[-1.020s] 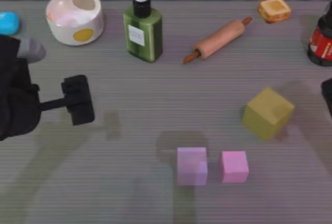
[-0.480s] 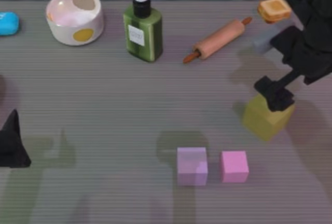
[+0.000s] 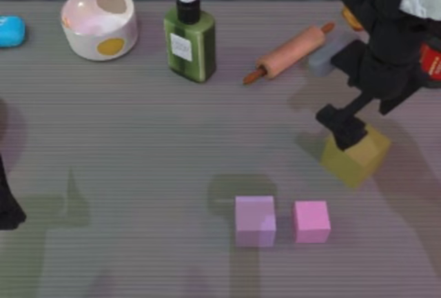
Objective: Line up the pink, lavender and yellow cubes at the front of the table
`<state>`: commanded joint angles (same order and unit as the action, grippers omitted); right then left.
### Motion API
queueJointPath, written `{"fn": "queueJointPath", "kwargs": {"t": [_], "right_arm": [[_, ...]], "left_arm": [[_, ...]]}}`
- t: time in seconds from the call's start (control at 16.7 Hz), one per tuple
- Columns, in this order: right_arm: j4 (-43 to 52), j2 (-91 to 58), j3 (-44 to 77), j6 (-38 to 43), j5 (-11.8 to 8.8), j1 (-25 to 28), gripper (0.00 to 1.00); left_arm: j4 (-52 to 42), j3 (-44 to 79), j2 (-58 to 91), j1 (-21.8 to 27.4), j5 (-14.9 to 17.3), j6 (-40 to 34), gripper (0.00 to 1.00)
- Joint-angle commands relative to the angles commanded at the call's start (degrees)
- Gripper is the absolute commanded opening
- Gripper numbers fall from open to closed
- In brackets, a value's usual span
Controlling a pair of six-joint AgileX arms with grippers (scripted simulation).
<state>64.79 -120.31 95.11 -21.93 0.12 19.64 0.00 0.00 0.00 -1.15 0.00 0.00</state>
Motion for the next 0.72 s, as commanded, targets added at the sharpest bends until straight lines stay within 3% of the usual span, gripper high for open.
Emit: {"fn": "queueJointPath", "kwargs": {"t": [0.3, 0.72], "right_arm": [[-0.96, -0.49, -0.63, -0.05, 0.01, -0.16, 1.0], [-16.16, -6.26, -9.58, 0.17, 0.06, 0.06, 1.0]], "left_arm": [[0.0, 0.0, 0.0, 0.0, 0.0, 0.0, 1.0], [0.0, 0.0, 0.0, 0.0, 0.0, 0.0, 1.0]]}}
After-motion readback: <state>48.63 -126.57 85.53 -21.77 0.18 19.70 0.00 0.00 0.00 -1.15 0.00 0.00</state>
